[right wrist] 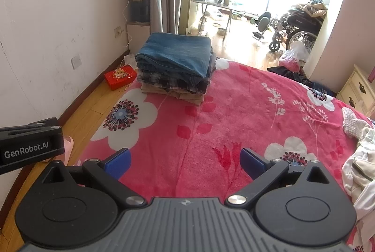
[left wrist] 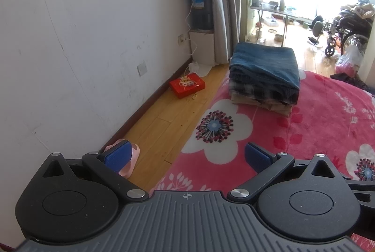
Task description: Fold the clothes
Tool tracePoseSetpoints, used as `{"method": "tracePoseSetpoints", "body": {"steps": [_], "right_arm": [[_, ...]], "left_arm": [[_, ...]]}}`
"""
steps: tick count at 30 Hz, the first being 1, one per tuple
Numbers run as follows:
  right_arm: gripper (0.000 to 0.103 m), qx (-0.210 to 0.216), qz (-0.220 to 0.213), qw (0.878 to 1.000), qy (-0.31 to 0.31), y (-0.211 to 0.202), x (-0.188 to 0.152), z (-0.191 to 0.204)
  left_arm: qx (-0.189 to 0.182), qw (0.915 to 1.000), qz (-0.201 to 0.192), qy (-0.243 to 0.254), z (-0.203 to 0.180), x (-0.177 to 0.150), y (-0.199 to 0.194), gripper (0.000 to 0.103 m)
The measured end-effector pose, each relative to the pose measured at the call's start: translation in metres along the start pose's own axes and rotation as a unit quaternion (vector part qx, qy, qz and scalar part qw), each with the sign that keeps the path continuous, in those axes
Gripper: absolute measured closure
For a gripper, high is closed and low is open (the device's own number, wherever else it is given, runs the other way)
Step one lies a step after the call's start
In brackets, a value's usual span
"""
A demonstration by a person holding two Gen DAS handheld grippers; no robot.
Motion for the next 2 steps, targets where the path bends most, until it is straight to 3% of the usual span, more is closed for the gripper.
{"method": "tracePoseSetpoints", "body": {"steps": [2], "right_arm": [[0.002,0.000,0.000,1.000,0.001,0.0004,-0.0005,-0.0003]], "left_arm": [[0.001,1.0000,0.001,0.001,-0.0002,-0.0005,0.0004,0.000]]}}
Point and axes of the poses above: each gripper's, at about its wrist camera, not at the fingertips, and y roughly the way its jaws point, z to its left, x to its top, the point moved 7 cm from there along y, roughly the way its jaws point, and after that the axes turned 10 degrees about -y, right-handed, at the moved point
